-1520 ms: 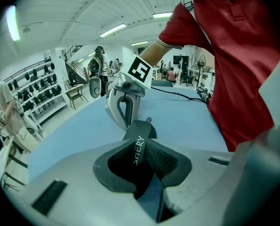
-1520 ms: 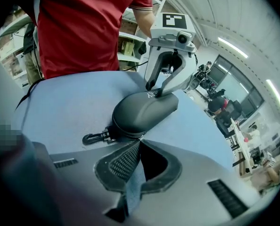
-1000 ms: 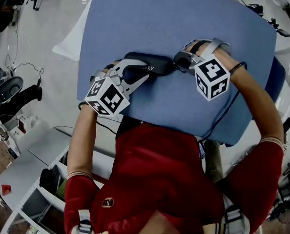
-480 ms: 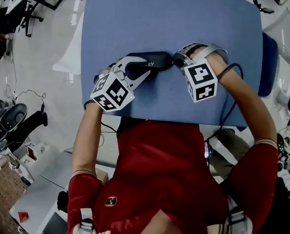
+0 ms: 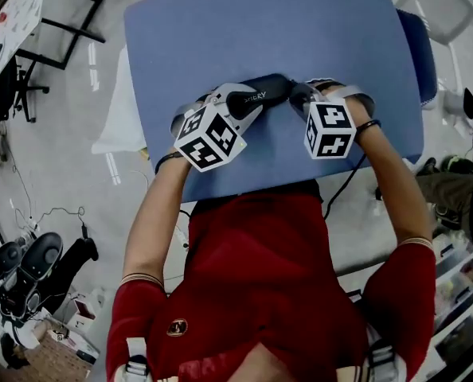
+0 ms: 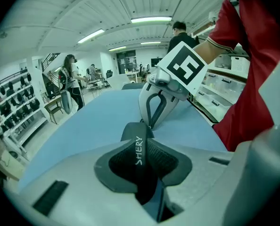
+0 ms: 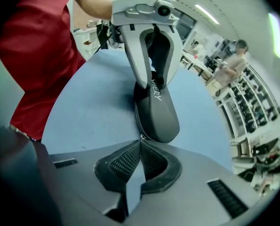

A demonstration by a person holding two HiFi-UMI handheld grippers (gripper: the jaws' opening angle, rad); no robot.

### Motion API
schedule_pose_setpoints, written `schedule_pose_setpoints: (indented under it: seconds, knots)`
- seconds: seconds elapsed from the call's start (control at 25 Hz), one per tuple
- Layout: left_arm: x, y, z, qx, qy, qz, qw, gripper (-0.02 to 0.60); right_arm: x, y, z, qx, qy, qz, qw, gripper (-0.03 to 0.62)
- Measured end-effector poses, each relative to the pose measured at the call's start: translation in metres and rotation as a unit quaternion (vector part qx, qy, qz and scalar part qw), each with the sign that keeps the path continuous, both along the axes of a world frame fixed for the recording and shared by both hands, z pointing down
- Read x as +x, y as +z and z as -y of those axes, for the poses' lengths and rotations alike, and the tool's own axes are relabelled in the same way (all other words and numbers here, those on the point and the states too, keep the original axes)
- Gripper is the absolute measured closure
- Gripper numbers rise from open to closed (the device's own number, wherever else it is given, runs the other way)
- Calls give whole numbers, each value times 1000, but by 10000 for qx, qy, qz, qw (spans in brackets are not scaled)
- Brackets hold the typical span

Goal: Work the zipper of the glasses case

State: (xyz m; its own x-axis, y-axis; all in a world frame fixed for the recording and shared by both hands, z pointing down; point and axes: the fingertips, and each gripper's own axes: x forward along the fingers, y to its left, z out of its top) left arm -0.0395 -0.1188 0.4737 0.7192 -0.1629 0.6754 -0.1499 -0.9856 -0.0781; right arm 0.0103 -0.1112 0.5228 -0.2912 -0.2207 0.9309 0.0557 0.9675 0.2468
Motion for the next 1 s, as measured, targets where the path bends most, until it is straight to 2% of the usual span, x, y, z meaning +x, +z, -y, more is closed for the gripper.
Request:
schedule_pose_setpoints:
  seconds: [0.2, 0.52, 0.76, 1.0]
  knots:
    - [0, 1, -4, 81, 332, 7, 9994, 509, -11, 0, -11, 78, 1096, 293, 9935, 594]
    - [6, 1, -8, 73, 686, 7, 9976, 509, -33, -2, -24, 223, 2382, 847, 9673, 592]
    - [13, 0, -15, 89, 689, -27, 9976, 509, -52, -3, -34, 312, 2829, 1217, 9509, 592]
    - [16, -1, -15, -45, 648, -28, 9979, 509, -67, -4, -35, 310, 2859, 1457, 9466, 592]
